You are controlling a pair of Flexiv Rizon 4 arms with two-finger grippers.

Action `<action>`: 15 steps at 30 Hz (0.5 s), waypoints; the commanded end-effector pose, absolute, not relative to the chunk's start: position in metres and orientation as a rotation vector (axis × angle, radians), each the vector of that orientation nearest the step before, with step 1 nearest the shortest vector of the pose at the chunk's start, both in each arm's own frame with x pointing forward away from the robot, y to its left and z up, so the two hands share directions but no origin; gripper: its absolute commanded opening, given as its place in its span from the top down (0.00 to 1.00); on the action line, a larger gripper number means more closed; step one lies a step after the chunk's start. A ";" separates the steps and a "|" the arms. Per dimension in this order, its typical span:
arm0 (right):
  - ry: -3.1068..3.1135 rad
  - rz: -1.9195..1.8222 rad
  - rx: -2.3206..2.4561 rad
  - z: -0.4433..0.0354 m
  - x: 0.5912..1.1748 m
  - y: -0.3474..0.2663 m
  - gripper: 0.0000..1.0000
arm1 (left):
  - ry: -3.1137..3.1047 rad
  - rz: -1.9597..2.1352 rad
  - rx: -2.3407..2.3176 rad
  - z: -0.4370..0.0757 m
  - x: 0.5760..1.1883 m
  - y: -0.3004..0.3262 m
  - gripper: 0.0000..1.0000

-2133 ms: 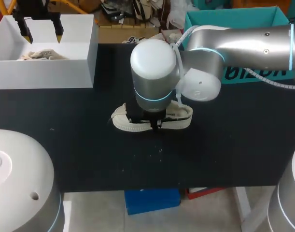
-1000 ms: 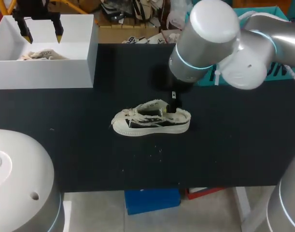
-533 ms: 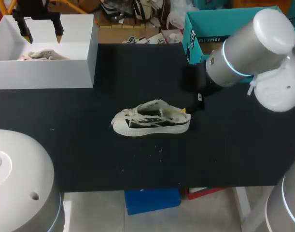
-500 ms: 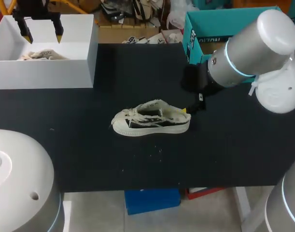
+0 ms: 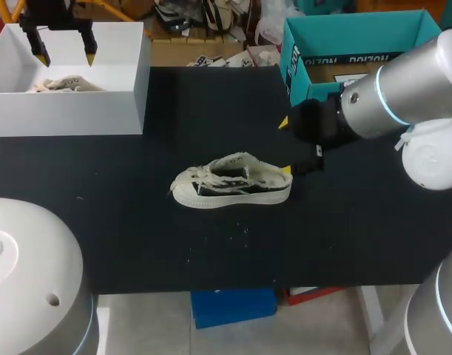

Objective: Take the shoe out of the shoebox, open the shoe tongue, remove and reinsert the insole, then place the shoe into the shoebox

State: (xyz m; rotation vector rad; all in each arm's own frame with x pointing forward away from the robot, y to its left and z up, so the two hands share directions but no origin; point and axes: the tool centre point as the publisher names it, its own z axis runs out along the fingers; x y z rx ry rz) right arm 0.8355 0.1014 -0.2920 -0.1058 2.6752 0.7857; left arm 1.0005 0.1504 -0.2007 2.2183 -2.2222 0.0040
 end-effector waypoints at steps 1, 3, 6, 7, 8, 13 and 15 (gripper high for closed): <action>2.673 0.788 -0.105 -0.293 0.835 0.101 0.00 | -2.221 0.001 2.220 -0.200 1.000 0.150 0.00; 2.673 0.788 -0.105 -0.293 0.835 0.101 0.00 | -2.221 0.001 2.220 -0.200 1.000 0.150 0.00; 2.673 0.788 -0.105 -0.293 0.835 0.101 0.00 | -2.221 0.001 2.220 -0.200 1.000 0.150 0.00; 2.673 0.788 -0.105 -0.293 0.835 0.101 0.00 | -2.221 0.001 2.220 -0.200 1.000 0.150 0.00; 2.673 0.788 -0.105 -0.293 0.835 0.101 0.00 | -2.221 0.001 2.220 -0.200 1.000 0.150 0.00; 2.644 0.846 -0.063 -0.292 0.833 0.099 0.00 | -2.221 0.001 2.220 -0.200 1.000 0.150 0.00; 2.646 0.859 -0.034 -0.292 0.832 0.097 0.00 | -2.221 0.001 2.220 -0.200 1.000 0.150 0.00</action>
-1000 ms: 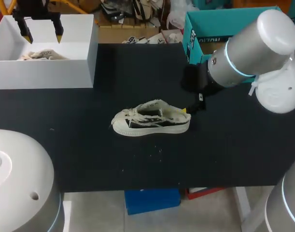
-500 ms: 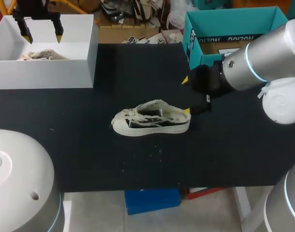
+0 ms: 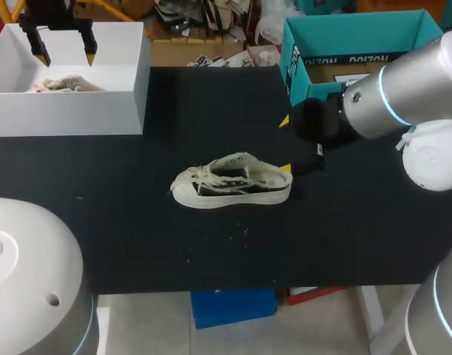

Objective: Take the shoe out of the shoebox, open the shoe tongue, remove and reinsert the insole, then place the shoe into the shoebox

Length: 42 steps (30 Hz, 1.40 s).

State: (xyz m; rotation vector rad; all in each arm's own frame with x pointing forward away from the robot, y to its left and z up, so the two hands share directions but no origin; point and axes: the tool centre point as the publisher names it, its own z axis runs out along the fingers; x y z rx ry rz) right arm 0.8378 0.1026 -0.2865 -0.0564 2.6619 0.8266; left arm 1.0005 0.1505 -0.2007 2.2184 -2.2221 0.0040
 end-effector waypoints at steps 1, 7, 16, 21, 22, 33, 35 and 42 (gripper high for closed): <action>2.647 0.889 -0.019 -0.293 0.831 0.096 0.00 | -2.221 0.001 2.220 -0.200 1.000 0.150 0.00; 2.654 0.965 0.009 -0.304 0.824 0.096 0.00 | -2.221 0.001 2.220 -0.200 1.000 0.150 0.00; 2.695 1.057 0.015 -0.337 0.827 0.095 0.00 | -2.221 0.001 2.220 -0.200 1.000 0.150 0.00; 2.714 1.117 0.059 -0.359 0.832 0.095 0.00 | -2.221 0.001 2.220 -0.200 1.000 0.150 0.00; 2.720 1.126 0.068 -0.362 0.833 0.094 0.00 | -2.221 0.001 2.220 -0.200 1.000 0.150 0.00; 2.724 1.265 0.132 -0.391 0.843 0.091 0.00 | -2.221 0.001 2.220 -0.200 1.000 0.150 0.00; 2.730 1.270 0.131 -0.393 0.844 0.091 0.00 | -2.221 0.001 2.220 -0.200 1.000 0.150 0.00; 2.743 1.298 0.144 -0.405 0.843 0.095 0.00 | -2.221 0.001 2.220 -0.200 1.000 0.150 0.00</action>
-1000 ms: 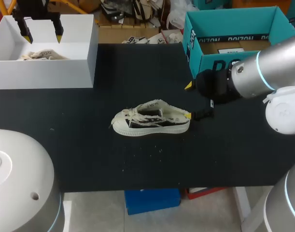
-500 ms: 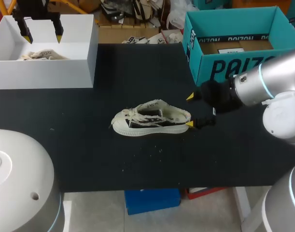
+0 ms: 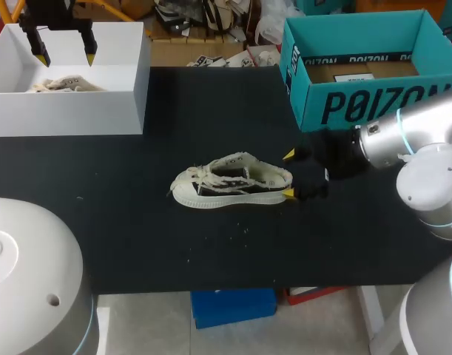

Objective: Take the shoe out of the shoebox, open the shoe tongue, remove and reinsert the insole, then place the shoe into the shoebox

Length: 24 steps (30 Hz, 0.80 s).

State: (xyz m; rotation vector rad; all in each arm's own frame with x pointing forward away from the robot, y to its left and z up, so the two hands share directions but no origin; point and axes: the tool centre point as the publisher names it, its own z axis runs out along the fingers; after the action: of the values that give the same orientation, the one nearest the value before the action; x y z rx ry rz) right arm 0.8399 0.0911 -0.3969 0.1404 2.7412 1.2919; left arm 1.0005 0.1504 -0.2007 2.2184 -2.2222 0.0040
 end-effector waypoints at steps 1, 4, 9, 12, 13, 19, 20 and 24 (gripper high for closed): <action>2.744 1.303 0.146 -0.407 0.843 0.096 0.00 | -2.221 0.001 2.220 -0.200 1.000 0.150 0.00; 2.745 1.318 0.145 -0.410 0.844 0.099 0.00 | -2.221 0.001 2.220 -0.200 1.000 0.150 0.00; 2.740 1.343 0.143 -0.414 0.846 0.102 0.00 | -2.221 0.001 2.220 -0.200 1.000 0.150 0.00; 2.737 1.361 0.134 -0.418 0.849 0.106 0.00 | -2.221 0.001 2.220 -0.200 1.000 0.150 0.00; 2.732 1.375 0.132 -0.419 0.849 0.107 0.00 | -2.221 0.001 2.220 -0.200 1.000 0.150 0.00; 2.720 1.418 0.131 -0.426 0.852 0.110 0.00 | -2.221 0.001 2.220 -0.200 1.000 0.150 0.00; 2.719 1.420 0.129 -0.426 0.852 0.110 0.00 | -2.221 0.001 2.220 -0.200 1.000 0.150 0.00; 2.715 1.442 0.117 -0.428 0.854 0.114 0.00 | -2.221 0.001 2.220 -0.200 1.000 0.150 0.00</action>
State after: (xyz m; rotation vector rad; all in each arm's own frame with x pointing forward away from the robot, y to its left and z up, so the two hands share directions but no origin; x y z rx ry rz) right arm 0.8498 0.1097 -0.4240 0.1207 2.7140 1.4335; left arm 1.0005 0.1504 -0.2007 2.2184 -2.2222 0.0040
